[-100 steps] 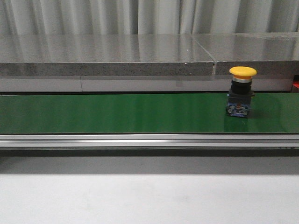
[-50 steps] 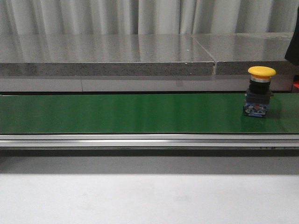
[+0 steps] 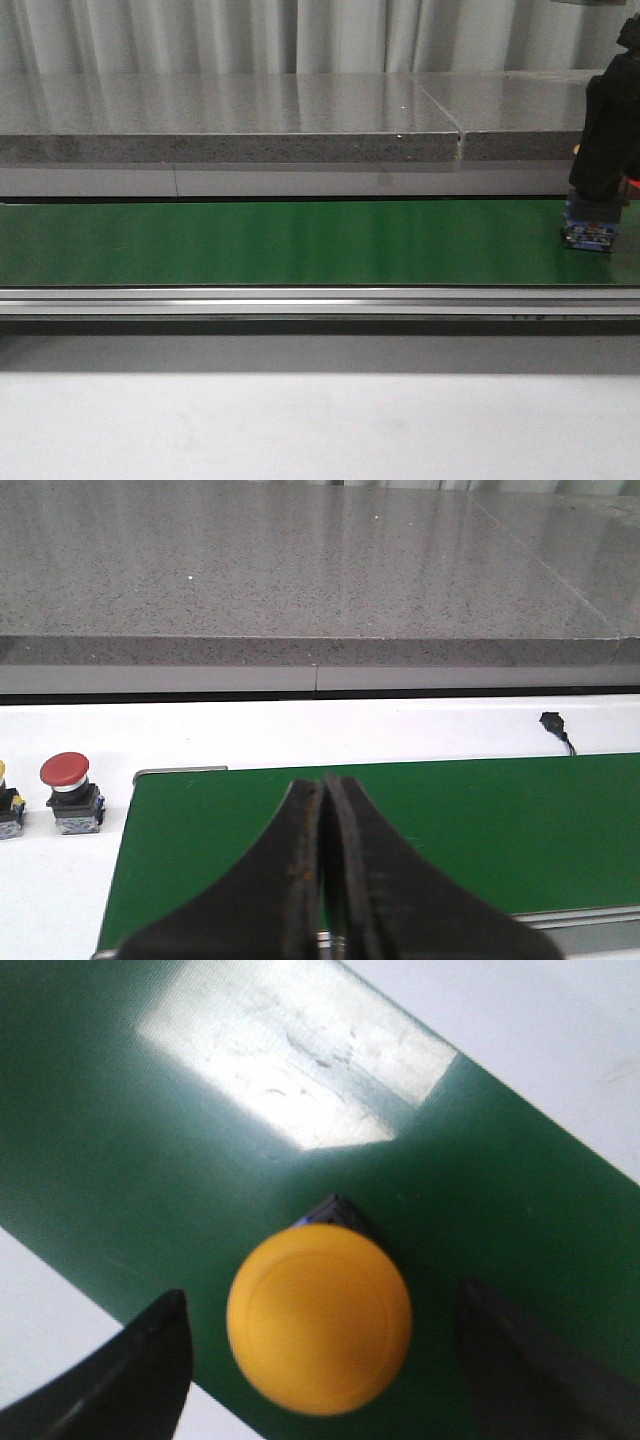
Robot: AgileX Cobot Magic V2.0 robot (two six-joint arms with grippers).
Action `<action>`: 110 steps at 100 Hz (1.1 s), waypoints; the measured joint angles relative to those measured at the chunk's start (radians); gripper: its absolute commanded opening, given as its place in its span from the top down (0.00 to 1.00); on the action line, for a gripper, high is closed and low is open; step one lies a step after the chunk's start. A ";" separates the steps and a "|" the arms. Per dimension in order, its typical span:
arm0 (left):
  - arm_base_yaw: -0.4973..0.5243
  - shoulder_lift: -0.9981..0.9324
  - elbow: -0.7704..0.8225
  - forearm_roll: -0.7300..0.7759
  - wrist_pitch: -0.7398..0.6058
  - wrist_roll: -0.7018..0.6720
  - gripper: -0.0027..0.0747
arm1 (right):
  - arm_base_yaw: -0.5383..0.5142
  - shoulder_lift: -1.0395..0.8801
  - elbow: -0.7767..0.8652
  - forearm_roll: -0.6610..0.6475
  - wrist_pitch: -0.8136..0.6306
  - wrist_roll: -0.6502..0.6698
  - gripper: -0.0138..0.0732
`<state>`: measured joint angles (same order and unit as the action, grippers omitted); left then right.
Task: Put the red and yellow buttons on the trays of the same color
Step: 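Grasp the yellow button at the belt's end with the right gripper, then carry the yellow button into the yellow tray and release it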
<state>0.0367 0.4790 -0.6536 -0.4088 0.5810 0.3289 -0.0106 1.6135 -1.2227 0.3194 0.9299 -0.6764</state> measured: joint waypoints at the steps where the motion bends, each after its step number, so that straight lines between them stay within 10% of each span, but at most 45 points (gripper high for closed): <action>1: 0.000 0.000 0.000 0.000 0.000 0.000 0.99 | 0.000 0.000 0.000 0.000 -0.004 0.000 0.29; 25: 0.000 0.000 0.000 0.000 0.000 0.000 0.99 | 0.000 0.002 0.000 0.000 -0.029 -0.002 0.59; 73: 0.000 0.000 0.000 0.000 0.000 0.000 0.99 | -0.031 -0.128 0.000 -0.139 0.025 0.230 0.59; 110: 0.000 0.000 0.000 0.000 0.000 0.000 0.99 | -0.345 -0.311 0.009 -0.226 0.094 0.487 0.59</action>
<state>0.0367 0.4790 -0.6536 -0.4091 0.5810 0.3289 -0.3551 1.3026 -1.2138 0.0936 1.0236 -0.1895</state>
